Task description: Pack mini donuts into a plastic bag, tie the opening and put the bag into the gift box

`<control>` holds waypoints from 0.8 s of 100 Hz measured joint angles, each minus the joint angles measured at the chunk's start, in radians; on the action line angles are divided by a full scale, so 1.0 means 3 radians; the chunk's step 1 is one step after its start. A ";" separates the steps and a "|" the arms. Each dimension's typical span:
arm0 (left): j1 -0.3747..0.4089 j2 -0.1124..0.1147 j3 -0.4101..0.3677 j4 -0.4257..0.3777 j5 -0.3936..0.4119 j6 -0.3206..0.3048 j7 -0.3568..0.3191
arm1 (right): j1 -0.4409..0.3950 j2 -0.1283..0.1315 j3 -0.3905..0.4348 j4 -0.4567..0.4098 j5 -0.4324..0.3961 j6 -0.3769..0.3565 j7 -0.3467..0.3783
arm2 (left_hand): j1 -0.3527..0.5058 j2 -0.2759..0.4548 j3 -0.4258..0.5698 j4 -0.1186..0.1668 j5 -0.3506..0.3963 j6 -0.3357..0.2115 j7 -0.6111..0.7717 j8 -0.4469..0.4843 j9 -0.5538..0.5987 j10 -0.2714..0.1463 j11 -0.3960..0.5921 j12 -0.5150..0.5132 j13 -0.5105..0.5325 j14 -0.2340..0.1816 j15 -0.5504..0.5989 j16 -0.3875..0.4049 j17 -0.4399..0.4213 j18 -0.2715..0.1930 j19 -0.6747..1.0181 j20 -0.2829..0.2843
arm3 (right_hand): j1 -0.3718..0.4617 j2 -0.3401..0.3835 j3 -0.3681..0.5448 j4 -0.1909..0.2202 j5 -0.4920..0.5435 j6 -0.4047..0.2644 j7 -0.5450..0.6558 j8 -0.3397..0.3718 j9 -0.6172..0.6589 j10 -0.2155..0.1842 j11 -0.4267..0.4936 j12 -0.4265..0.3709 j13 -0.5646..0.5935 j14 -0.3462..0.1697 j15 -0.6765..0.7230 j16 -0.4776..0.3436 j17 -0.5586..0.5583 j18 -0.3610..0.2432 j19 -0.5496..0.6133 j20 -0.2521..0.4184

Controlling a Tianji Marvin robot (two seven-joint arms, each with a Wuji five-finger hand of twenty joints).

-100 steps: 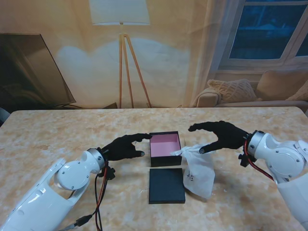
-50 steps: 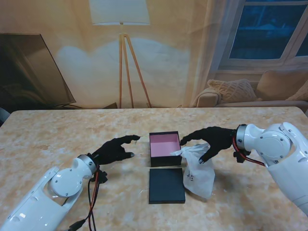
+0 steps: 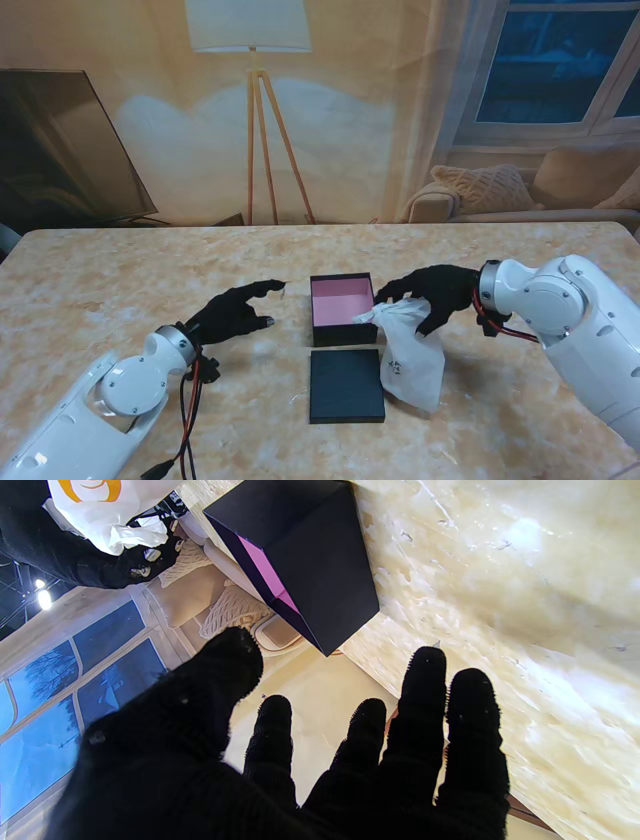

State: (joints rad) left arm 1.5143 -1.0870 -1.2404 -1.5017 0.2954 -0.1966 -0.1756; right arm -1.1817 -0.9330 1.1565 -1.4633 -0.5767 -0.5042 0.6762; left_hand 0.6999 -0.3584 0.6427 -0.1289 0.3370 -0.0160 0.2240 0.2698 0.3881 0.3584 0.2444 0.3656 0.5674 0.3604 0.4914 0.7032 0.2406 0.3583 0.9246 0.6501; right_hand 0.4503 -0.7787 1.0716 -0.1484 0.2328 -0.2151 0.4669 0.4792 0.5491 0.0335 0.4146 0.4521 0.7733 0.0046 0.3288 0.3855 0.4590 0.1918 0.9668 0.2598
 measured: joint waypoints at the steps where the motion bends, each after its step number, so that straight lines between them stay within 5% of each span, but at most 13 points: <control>1: 0.0001 -0.0001 0.0000 0.0001 -0.0001 0.0000 0.0002 | 0.0003 -0.0001 -0.0005 0.0005 0.0001 0.0000 0.0000 | 0.0000 0.0000 0.0000 0.0000 0.0000 0.0000 0.0000 0.0000 0.0000 0.0000 0.0000 0.0000 0.0000 0.0000 0.0000 0.0000 0.0000 0.0000 0.0000 0.0000 | 0.0016 0.0000 0.0003 0.0000 0.0016 -0.0006 0.0068 0.0003 0.0000 -0.0004 0.0007 0.0009 0.0021 -0.0011 -0.0007 0.0015 0.0012 -0.0012 0.0007 0.0004; 24: 0.0014 -0.0015 0.0000 0.0031 -0.0031 0.0006 0.0036 | 0.0037 -0.0013 -0.0070 0.0064 0.0050 0.0010 -0.0024 | 0.0001 0.0000 0.0000 0.0000 0.0002 -0.0004 0.0000 0.0000 0.0000 0.0000 0.0000 0.0000 0.0000 0.0001 0.0000 0.0012 0.0000 0.0000 0.0000 0.0029 | 0.0123 0.0008 -0.0007 -0.0001 0.0217 -0.0215 0.0317 0.0038 0.0143 -0.0214 0.0418 0.0438 0.0271 -0.0305 0.0566 0.0500 0.0258 -0.0182 0.0092 0.0275; 39: 0.0020 -0.0016 -0.0003 0.0037 -0.0038 0.0007 0.0036 | 0.0039 -0.0033 -0.0108 0.0097 0.0092 0.0127 -0.0075 | 0.0002 0.0000 0.0000 0.0000 0.0003 -0.0031 0.0000 0.0000 0.0000 0.0000 0.0000 0.0000 0.0000 0.0001 0.0000 0.0020 0.0000 0.0000 0.0000 0.0036 | 0.0357 0.0318 -0.0150 -0.0008 0.0591 -0.0421 0.0578 0.0072 0.0435 -0.0450 0.0792 0.0819 0.0448 -0.0519 0.1202 0.0866 0.0460 -0.0287 0.0129 0.0450; 42: 0.0022 -0.0016 -0.0004 0.0037 -0.0040 0.0007 0.0034 | 0.0039 -0.0038 -0.0115 0.0106 0.0126 0.0155 -0.0082 | 0.0002 0.0000 0.0000 0.0000 0.0003 -0.0032 0.0000 0.0000 0.0000 0.0000 0.0000 0.0000 0.0000 0.0001 0.0000 0.0021 0.0000 0.0000 0.0000 0.0037 | 0.0415 0.0363 -0.0195 -0.0094 0.0676 -0.0468 0.0645 0.0095 0.0436 -0.0476 0.0828 0.0922 0.0473 -0.0539 0.1258 0.0912 0.0487 -0.0302 0.0133 0.0470; 46: 0.0023 -0.0016 -0.0007 0.0037 -0.0040 0.0006 0.0026 | 0.0039 -0.0044 -0.0123 0.0115 0.0166 0.0189 -0.0086 | 0.0002 0.0000 0.0000 0.0000 0.0003 -0.0034 0.0000 0.0000 0.0000 0.0000 0.0000 0.0000 0.0000 0.0001 0.0000 0.0022 0.0000 0.0000 0.0000 0.0038 | 0.0578 0.0488 -0.0392 -0.0292 0.0890 -0.0594 0.0846 0.0118 0.0607 -0.0512 0.0854 0.1156 0.0543 -0.0558 0.1354 0.0993 0.0540 -0.0321 0.0141 0.0509; 52: 0.0026 -0.0016 -0.0016 0.0037 -0.0040 0.0005 0.0017 | 0.0038 -0.0055 -0.0131 0.0123 0.0211 0.0237 -0.0092 | 0.0002 0.0000 0.0000 0.0000 0.0003 -0.0035 -0.0001 0.0000 0.0000 0.0000 0.0000 0.0000 0.0000 0.0001 0.0000 0.0024 0.0000 0.0000 0.0000 0.0039 | 0.0814 0.0630 -0.0681 -0.0409 0.1103 -0.0773 0.1205 -0.0035 0.0789 -0.0556 0.0832 0.1330 0.0629 -0.0593 0.1458 0.1037 0.0598 -0.0351 0.0156 0.0548; 62: 0.0035 -0.0016 -0.0030 0.0037 -0.0044 0.0002 0.0017 | 0.0035 -0.0071 -0.0135 0.0132 0.0344 0.0367 -0.0092 | 0.0002 0.0000 0.0000 0.0000 0.0004 -0.0036 0.0000 0.0000 0.0000 0.0000 0.0000 0.0000 0.0000 0.0001 0.0000 0.0026 0.0000 0.0000 0.0000 0.0041 | 0.1120 0.1018 -0.1102 -0.0412 0.1447 -0.0940 0.1551 -0.0106 0.1067 -0.0647 0.0871 0.1412 0.0783 -0.0636 0.1636 0.1039 0.0665 -0.0370 0.0197 0.0594; 80: 0.0042 -0.0016 -0.0035 0.0035 -0.0066 0.0006 0.0018 | 0.0037 -0.0071 -0.0137 0.0118 0.0411 0.0459 0.0108 | 0.0002 0.0000 -0.0004 0.0000 0.0045 -0.0044 0.0000 0.0002 0.0000 0.0000 -0.0001 0.0000 0.0001 0.0002 0.0000 0.0027 0.0000 0.0001 0.0000 0.0043 | 0.1365 0.1246 -0.1404 -0.0314 0.1547 -0.1011 0.1546 0.0382 0.1144 -0.0678 0.0940 0.1519 0.0786 -0.0637 0.1825 0.1101 0.0688 -0.0392 0.0201 0.0651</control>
State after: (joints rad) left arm 1.5268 -1.0917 -1.2510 -1.4913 0.2757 -0.1949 -0.1702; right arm -1.1705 -0.9543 1.1155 -1.4280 -0.4533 -0.3664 0.7086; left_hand 0.7007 -0.3585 0.6415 -0.1289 0.3505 -0.0292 0.2238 0.2706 0.3881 0.3584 0.2441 0.3656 0.5676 0.3610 0.4914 0.7113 0.2406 0.3586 0.9246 0.6629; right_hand 0.8598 -0.4049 0.6503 -0.2425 0.6968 -0.5184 0.9308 0.5937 0.8924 -0.1698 0.6967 0.9077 1.0090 -0.1865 0.8762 0.7157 0.6655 0.0741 1.0269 0.4549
